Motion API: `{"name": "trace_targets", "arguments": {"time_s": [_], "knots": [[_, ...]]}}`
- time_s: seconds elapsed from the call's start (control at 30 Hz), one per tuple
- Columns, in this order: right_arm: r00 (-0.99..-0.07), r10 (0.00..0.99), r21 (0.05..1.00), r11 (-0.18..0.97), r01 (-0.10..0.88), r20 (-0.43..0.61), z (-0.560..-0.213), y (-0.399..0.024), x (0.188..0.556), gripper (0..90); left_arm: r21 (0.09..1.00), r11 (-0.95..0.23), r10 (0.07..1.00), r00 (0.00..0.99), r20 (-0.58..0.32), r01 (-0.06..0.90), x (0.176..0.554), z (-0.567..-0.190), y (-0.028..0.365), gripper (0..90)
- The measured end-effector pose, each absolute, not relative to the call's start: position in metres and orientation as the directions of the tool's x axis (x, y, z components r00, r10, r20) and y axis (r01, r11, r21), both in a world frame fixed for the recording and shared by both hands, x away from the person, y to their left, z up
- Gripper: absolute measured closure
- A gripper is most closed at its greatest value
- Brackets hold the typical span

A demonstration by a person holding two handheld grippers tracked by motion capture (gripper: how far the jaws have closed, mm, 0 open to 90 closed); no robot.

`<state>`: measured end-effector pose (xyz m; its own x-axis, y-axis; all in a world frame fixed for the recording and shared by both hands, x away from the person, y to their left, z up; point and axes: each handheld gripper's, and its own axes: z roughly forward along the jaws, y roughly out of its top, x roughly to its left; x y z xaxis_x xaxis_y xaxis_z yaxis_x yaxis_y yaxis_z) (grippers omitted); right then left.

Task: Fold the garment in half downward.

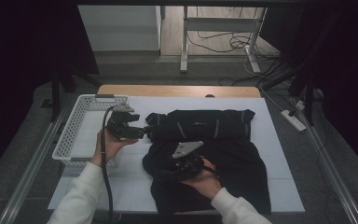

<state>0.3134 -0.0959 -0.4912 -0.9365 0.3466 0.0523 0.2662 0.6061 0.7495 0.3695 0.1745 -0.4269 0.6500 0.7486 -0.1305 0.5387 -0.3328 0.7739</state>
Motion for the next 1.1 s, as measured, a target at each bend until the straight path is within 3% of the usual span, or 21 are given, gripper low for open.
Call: {"name": "trace_targets", "arguments": {"time_s": [0.2, 0.4, 0.6, 0.87, 0.97, 1.1], "knots": [[-0.92, 0.385, 0.688, 0.647, 0.328, 0.076, -0.505, -0.143, 0.3, 34.7, 0.769, -0.343, 0.746, 0.654, -0.127, 0.54, 0.369, -0.428, 0.171, 23.0], [-0.925, 0.373, 0.664, 0.672, 0.327, 0.077, -0.51, -0.169, 0.277, 33.7, 0.766, -0.346, 0.745, 0.655, -0.127, 0.542, 0.37, -0.43, 0.169, 23.0], [-0.948, 0.306, 0.631, 0.719, 0.292, 0.089, -0.519, -0.161, 0.258, 29.7, 0.763, -0.357, 0.742, 0.66, -0.12, 0.539, 0.369, -0.43, 0.166, 22.9], [-0.964, 0.267, 0.605, 0.768, 0.212, -0.001, -0.521, -0.148, 0.249, 28.3, 0.758, -0.36, 0.742, 0.659, -0.12, 0.543, 0.369, -0.432, 0.165, 22.8], [-0.964, 0.267, 0.602, 0.771, 0.21, -0.006, -0.52, -0.148, 0.249, 40.4, 0.758, -0.363, 0.74, 0.662, -0.118, 0.541, 0.369, -0.432, 0.164, 22.8], [-0.968, 0.251, 0.608, 0.768, 0.202, 0.004, -0.518, -0.149, 0.251, 67.5, 0.757, -0.367, 0.739, 0.663, -0.116, 0.541, 0.369, -0.432, 0.162, 22.8]]}}
